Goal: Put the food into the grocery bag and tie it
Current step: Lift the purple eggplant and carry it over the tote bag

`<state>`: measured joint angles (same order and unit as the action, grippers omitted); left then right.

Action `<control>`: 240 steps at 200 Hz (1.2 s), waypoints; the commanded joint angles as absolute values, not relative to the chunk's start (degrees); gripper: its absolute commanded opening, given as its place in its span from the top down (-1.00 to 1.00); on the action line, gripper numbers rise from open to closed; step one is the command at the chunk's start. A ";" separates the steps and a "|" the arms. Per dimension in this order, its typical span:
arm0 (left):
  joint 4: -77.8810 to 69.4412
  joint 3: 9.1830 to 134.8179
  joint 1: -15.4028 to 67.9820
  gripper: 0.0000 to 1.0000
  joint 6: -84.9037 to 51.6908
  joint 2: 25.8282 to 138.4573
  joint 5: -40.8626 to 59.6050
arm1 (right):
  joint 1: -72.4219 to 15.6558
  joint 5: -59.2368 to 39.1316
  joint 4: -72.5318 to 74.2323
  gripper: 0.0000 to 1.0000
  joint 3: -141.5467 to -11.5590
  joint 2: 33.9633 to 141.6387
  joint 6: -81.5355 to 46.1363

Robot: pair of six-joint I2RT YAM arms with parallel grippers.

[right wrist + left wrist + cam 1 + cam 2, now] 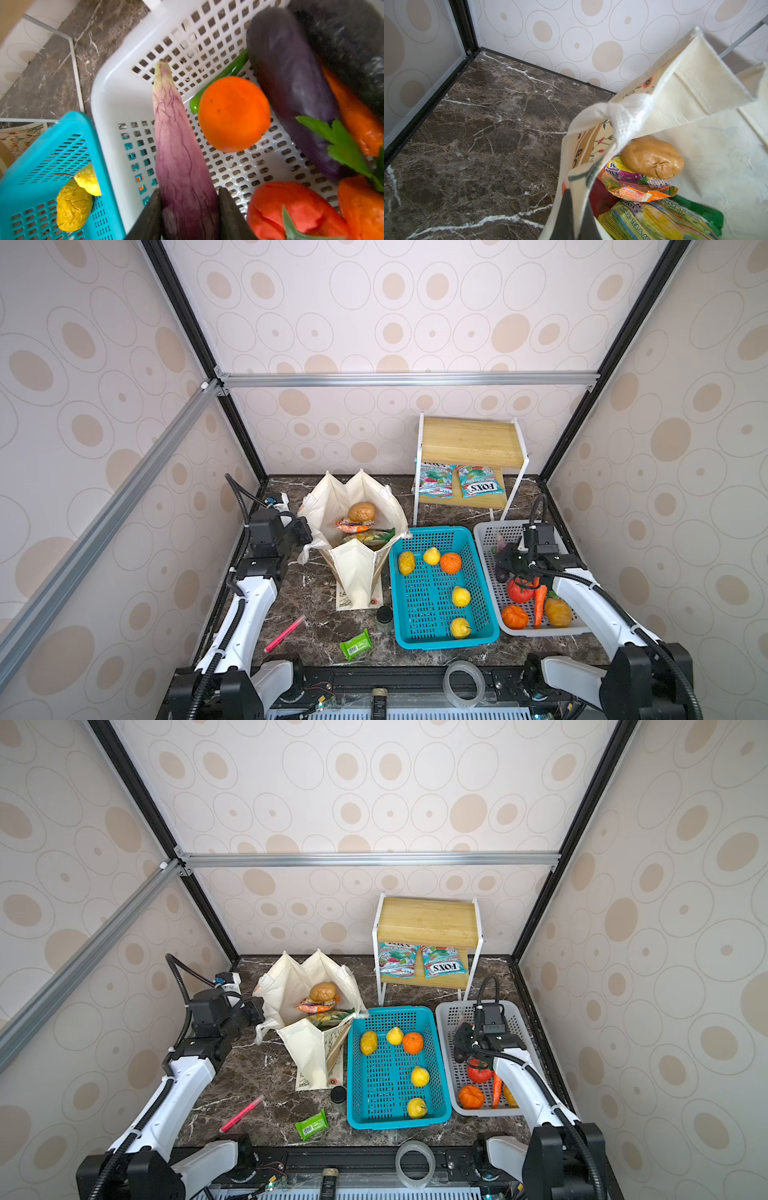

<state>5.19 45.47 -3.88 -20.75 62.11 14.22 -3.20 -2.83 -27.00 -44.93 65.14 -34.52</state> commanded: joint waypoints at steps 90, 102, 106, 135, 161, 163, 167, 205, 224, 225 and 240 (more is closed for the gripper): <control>5.25 47.97 -4.14 1.00 -19.95 62.05 14.92 | -6.97 -11.63 -28.03 0.27 -52.04 56.41 -32.34; 5.22 47.95 -4.15 1.00 -19.92 62.05 14.88 | -9.23 -10.52 -27.95 0.27 -53.94 56.80 -32.84; 5.19 47.90 -4.20 1.00 -19.87 62.04 14.89 | -10.10 -9.94 -27.95 0.27 -54.66 57.03 -33.12; 5.27 47.90 -4.21 1.00 -19.87 61.96 14.68 | -18.43 -6.51 -27.19 0.27 -61.05 61.32 -33.40; 5.25 47.89 -4.13 1.00 -19.88 62.05 14.60 | -26.08 -3.43 -25.73 0.28 -68.98 67.59 -32.68; 5.27 47.90 -4.15 1.00 -19.93 62.12 14.61 | -26.71 -3.19 -25.68 0.28 -69.67 68.16 -32.52; 5.37 47.91 -4.21 1.00 -19.87 62.14 14.62 | -27.93 -2.86 -25.42 0.28 -71.06 69.21 -32.33; 5.40 47.93 -4.22 1.00 -19.69 61.72 14.29 | -37.58 -1.76 -22.77 0.28 -83.56 79.62 -30.58; 5.21 47.90 -4.21 1.00 -19.58 61.31 14.58 | -41.54 -2.03 -22.46 0.28 -89.90 85.61 -29.48; 5.24 47.85 -4.17 1.00 -19.59 61.28 14.63 | -41.78 -1.98 -22.52 0.28 -90.17 85.92 -29.42; 4.97 47.65 -4.20 1.00 -19.52 60.79 14.53 | -44.70 -2.00 -23.12 0.27 -95.05 90.89 -27.61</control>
